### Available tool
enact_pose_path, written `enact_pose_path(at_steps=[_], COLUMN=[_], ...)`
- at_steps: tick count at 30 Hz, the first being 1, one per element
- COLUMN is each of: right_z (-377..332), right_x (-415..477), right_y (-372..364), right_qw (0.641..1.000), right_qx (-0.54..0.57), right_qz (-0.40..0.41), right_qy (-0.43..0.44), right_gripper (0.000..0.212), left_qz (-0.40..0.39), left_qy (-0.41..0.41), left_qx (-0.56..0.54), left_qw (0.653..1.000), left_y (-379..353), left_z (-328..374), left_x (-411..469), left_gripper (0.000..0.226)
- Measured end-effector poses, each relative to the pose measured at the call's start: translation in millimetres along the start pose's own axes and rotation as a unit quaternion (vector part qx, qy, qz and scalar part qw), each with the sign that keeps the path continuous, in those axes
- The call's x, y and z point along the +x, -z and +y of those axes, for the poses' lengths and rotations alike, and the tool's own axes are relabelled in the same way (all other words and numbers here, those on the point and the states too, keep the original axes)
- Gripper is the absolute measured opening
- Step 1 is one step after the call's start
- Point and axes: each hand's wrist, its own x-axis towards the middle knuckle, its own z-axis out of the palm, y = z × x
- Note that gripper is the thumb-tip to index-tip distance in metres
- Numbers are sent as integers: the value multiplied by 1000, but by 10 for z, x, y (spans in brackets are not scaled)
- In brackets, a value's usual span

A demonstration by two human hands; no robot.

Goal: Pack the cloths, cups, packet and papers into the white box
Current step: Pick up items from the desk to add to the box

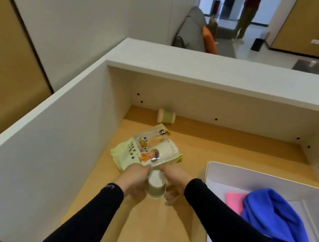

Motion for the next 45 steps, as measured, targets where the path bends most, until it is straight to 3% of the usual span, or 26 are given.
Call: enact_pose_path(at_steps=[2,4,9,13,17,21,24,26,29,31,33,36,41,45], right_z=[10,-37,-312,-384,-132,315,684,876,925,738,463,73,-461,-600], right_x=[11,-12,-314,-878,-1363,-1629,-1584,-1531,-1436,-1344,-1212,-951,-440,5], right_y=[-28,-19,331,890,1414,1681,1758,1761,1730,1629,1473,1190,678,411], right_qw=[1000,999,963,905,905,917,943,958,956,951,941,943,973,980], right_qx=[19,21,31,4,48,76,34,-43,-58,30,91,75,-8,-68], right_qz=[-12,5,147,283,329,343,319,285,288,293,276,222,109,87], right_qy=[-17,25,225,317,265,189,84,2,14,95,172,235,205,164], right_gripper=[36,22,19,23,18,18,20,23,25,20,29,39,46,58], left_qz=[-5,16,86,49,-52,-162,-230,-245,-184,-123,-60,29,137,176], left_qy=[-4,-42,-185,-276,-309,-279,-234,-217,-226,-217,-198,-171,-86,1], left_qx=[-30,-67,-117,-181,-187,-143,-80,26,83,36,-19,-59,-121,-165], left_qw=[1000,997,972,943,931,936,941,945,953,968,978,983,979,971], left_y=[-34,-50,-22,-117,-476,-961,-1250,-1321,-1179,-945,-664,-247,349,559], left_z=[-39,-10,442,1024,1444,1592,1539,1469,1382,1310,1200,948,385,-16], left_x=[19,31,-129,-404,-621,-732,-739,-694,-509,-342,-211,-68,-25,1], left_gripper=[33,30,24,24,21,24,22,18,15,16,18,16,14,56])
